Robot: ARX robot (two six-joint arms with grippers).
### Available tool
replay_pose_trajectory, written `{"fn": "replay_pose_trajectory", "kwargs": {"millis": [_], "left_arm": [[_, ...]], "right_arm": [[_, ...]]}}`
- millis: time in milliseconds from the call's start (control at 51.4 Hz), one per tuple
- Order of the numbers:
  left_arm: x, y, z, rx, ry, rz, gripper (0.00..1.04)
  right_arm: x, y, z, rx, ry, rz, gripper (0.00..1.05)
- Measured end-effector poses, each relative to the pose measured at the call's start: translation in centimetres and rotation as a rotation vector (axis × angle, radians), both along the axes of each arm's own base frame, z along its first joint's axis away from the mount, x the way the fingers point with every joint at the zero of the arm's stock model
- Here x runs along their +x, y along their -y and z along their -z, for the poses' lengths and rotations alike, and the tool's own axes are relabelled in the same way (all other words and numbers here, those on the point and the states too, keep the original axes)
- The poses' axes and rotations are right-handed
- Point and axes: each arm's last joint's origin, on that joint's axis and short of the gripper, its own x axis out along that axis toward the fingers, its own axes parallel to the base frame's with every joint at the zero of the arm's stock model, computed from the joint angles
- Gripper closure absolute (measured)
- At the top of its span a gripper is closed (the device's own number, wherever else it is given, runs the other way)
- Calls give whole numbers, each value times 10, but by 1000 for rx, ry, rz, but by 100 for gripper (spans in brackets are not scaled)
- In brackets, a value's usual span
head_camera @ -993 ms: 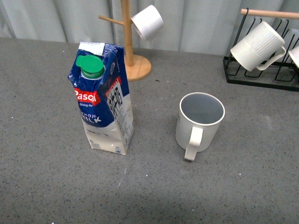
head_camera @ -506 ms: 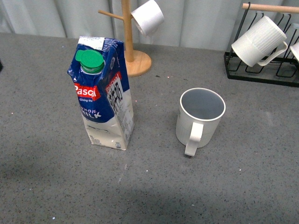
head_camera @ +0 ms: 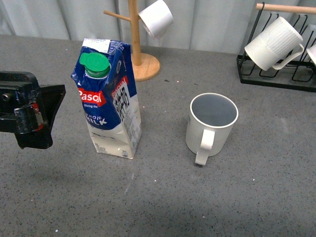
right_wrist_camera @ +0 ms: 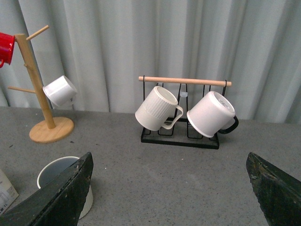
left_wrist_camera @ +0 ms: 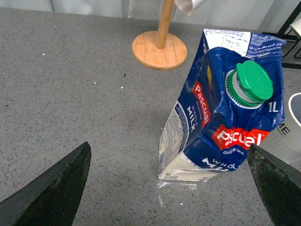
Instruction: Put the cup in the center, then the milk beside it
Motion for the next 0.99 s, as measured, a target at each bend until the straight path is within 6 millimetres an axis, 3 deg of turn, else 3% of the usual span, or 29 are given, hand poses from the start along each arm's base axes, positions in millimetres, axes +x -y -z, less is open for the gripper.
{"fn": "replay_pose_trajectory", "kwargs": {"millis": [526,818,993], "left_arm": [[3,27,2,-9,-15,151,7],[15,44,7,12,-37,169,7],[20,45,15,23,-63,163,7]], "right_arm": [[0,0,0,0,0,0,9],[0,0,0,0,0,0,9],[0,0,0,0,0,0,9]]}}
